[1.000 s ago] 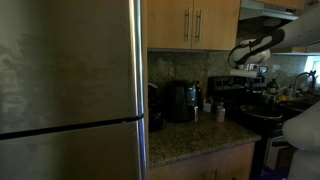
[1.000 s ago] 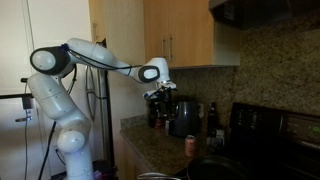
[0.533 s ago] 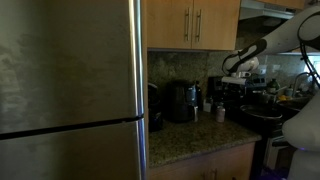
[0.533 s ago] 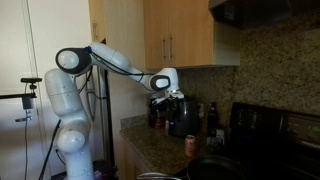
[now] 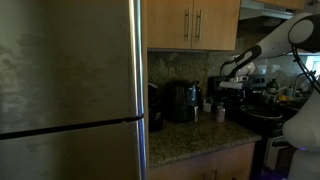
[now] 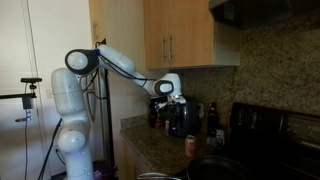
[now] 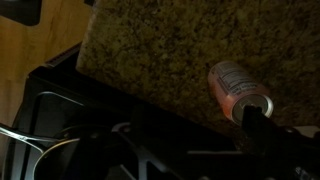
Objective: Move the can to the left.
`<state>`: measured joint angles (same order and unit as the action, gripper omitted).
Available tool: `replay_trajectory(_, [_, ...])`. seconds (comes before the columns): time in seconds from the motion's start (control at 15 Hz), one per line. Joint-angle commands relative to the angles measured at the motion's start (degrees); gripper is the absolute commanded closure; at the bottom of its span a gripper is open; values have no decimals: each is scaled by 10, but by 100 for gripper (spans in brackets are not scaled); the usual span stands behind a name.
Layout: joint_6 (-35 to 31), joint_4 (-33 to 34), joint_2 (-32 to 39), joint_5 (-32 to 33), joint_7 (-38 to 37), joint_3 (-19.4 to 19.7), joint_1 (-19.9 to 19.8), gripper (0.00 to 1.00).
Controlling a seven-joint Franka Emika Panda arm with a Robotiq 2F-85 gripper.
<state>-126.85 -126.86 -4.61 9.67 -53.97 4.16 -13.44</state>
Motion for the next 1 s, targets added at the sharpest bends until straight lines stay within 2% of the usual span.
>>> replay_trajectory(0.0, [-45,27,49,-21,-25,18,12,0])
replay_trajectory(0.2, [-84,48,83,-55,-38,28,17,0])
replay_trajectory(0.33, [-72,68,101,-84,-35,30,23,0])
replay_trajectory(0.4, [-75,41,76,-63,-33,35,24,0])
replay_trajectory(0.6, [-75,47,81,-65,-33,38,30,0])
replay_trajectory(0.67, [-62,54,91,-15,-65,41,33,0])
replay_trajectory(0.93, [-70,86,146,-55,-79,41,40,0])
